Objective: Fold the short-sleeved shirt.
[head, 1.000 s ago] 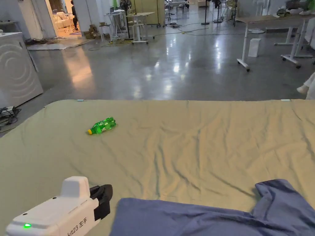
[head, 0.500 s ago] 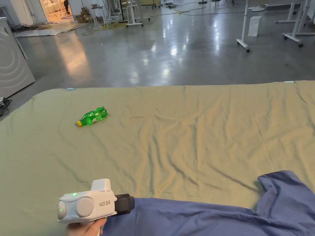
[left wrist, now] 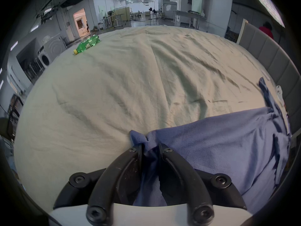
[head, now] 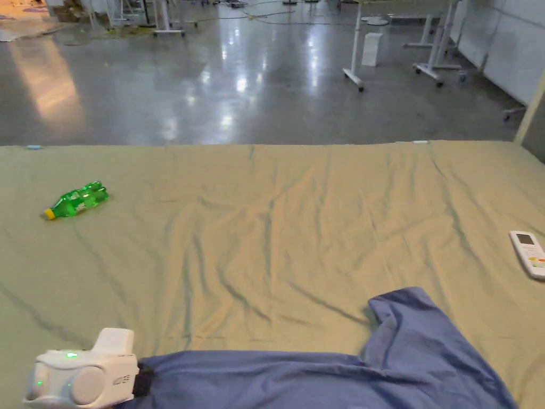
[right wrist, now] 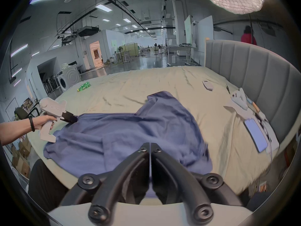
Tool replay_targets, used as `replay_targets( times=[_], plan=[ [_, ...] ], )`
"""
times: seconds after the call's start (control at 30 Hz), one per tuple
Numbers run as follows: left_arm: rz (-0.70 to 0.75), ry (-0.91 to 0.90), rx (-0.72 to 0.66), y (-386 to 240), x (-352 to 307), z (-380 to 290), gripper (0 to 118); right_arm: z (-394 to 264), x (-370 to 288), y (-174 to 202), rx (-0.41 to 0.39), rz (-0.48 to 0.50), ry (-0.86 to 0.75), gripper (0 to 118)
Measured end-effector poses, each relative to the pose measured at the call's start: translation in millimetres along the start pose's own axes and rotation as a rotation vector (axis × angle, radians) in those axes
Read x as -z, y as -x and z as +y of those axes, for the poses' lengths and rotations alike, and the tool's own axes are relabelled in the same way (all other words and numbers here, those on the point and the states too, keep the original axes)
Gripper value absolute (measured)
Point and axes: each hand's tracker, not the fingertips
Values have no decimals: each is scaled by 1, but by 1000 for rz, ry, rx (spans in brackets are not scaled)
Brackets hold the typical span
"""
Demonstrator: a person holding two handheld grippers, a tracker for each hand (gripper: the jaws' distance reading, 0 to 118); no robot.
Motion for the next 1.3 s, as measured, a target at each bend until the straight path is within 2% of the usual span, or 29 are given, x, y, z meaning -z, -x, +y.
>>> replay_targets(
  times=[0.07, 0.1, 0.13, 0.2, 0.27, 0.43, 0.47, 0.57, 0.6, 0.63, 0.67, 0.7, 0.73, 0.77, 0.8, 0.83, 0.93, 1.1, 1.2, 1.3],
  plan=[
    [-12, 4, -23, 4, 0, 1, 19, 22, 31, -16, -20, 4, 71, 53],
    [-13, 8, -18, 8, 4, 4, 18, 33, 49, -26, -13, -8, 94, 74],
    [-12, 17, -17, 7, 5, 7, 18, 46, 68, -34, 14, -14, 137, 80],
    [-6, 48, -30, 6, 6, 13, 18, 64, 104, -57, 79, -14, 183, 80],
    [-6, 69, -22, -1, -2, 16, 18, 74, 142, -83, 107, -19, 231, 80],
    [-19, 96, 5, 5, 9, 22, 18, 74, 225, -120, 78, -149, 396, 81],
    [-22, 100, 7, 5, 9, 23, 18, 70, 236, -124, 69, -150, 415, 81],
    [-24, 113, 21, 1, 5, 22, 18, 58, 254, -128, 71, -139, 474, 78],
    [-21, 116, 19, 0, 4, 22, 18, 60, 248, -126, 72, -144, 449, 69],
    [-13, 114, 16, -1, 4, 22, 18, 64, 242, -125, 67, -146, 441, 50],
    [-1, 109, 10, -3, 3, 22, 18, 67, 233, -118, 50, -148, 424, 50],
    [16, 81, 5, -5, 0, 17, 18, 69, 228, -118, 26, -145, 414, 44],
    [27, 53, 11, -7, -2, 13, 18, 70, 226, -120, 33, -133, 418, 26],
    [35, 35, 21, -4, -2, 11, 18, 70, 225, -122, 56, -108, 421, 16],
    [41, 19, 39, -6, -5, 8, 18, 65, 231, -124, 79, -86, 416, 7],
    [41, 6, 60, -7, -9, 7, 17, 64, 228, -123, 86, -84, 402, 3],
    [9, -28, 51, -5, -32, 8, 7, 67, 211, -117, 84, -83, 359, 3],
    [-114, -220, -44, 13, -123, -1, 6, 78, 142, -106, 108, -21, 202, 3],
    [-142, -285, -61, 36, -167, -29, 6, 67, 86, -107, 194, -3, 128, 3],
    [-158, -292, -76, 45, -201, -74, 6, 40, 34, -107, 214, -1, 90, 3]
  ],
)
